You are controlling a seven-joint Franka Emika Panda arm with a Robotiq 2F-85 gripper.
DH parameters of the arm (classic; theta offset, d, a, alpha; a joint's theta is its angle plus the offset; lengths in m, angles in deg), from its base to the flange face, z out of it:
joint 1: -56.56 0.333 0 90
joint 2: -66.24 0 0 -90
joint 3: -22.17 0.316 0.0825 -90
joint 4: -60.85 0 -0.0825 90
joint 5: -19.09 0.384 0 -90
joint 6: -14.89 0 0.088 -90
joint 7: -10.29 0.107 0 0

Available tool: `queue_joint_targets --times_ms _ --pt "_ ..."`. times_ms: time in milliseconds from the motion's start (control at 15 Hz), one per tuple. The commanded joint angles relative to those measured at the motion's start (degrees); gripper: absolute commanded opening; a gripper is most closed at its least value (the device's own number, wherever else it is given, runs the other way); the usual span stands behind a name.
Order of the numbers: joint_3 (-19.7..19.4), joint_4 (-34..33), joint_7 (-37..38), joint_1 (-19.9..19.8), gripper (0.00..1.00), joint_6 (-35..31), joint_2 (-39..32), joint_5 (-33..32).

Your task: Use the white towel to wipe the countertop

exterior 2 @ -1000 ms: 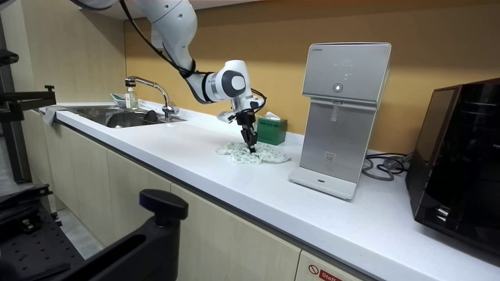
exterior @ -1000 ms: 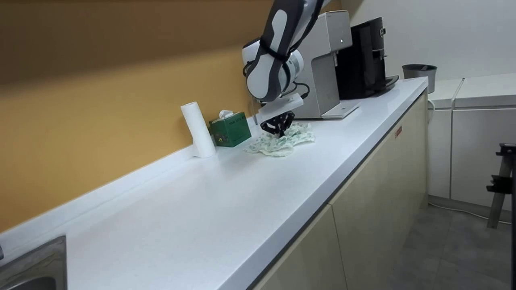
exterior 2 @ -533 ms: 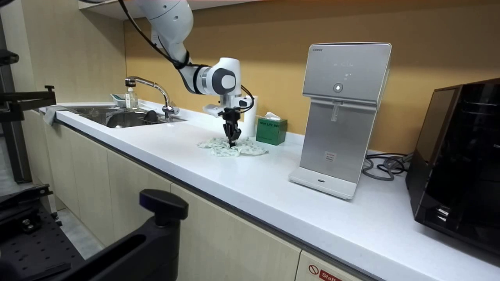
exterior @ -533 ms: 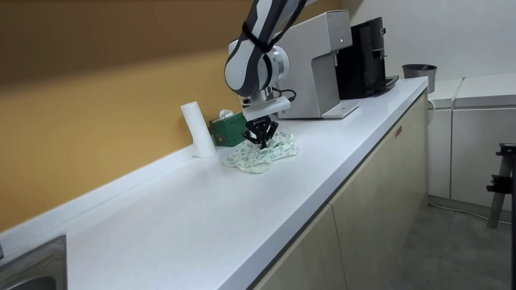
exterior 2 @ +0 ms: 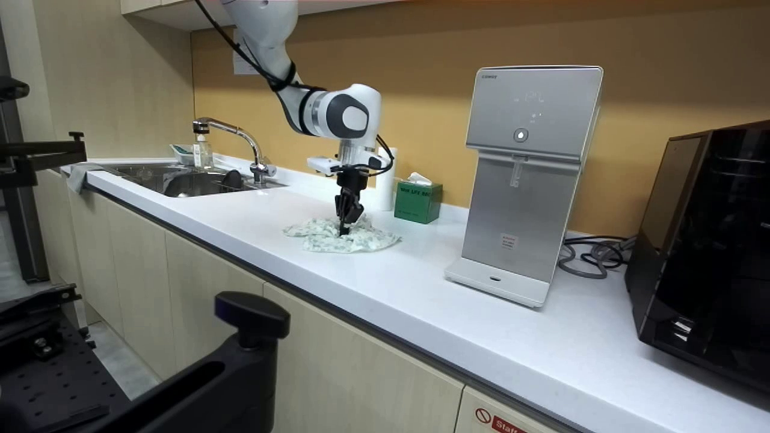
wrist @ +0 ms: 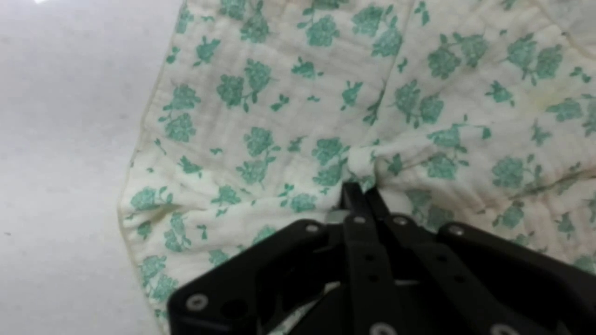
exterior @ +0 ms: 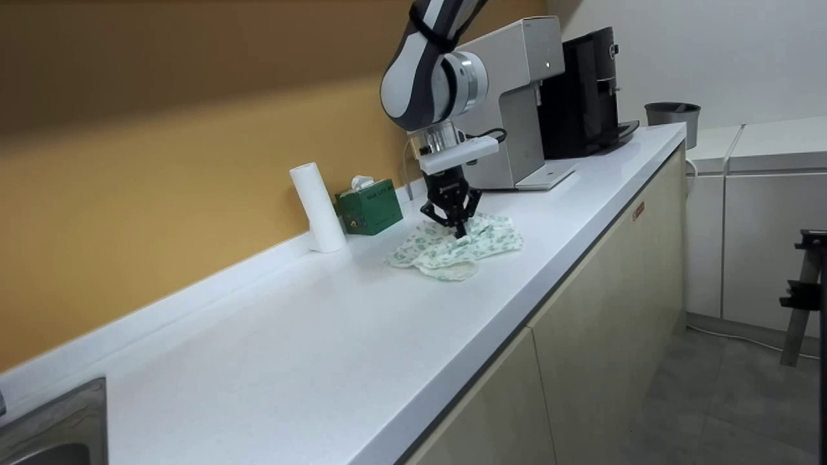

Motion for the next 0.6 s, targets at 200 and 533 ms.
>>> queue_joint_targets --times_ms 200,533 --pt "-7.1 7.5 7.5 -2.1 0.01 -0.3 1.9 -3.3" --pt "-8.0 3.2 9.4 -3.6 0.01 0.1 -1.9 -3.5"
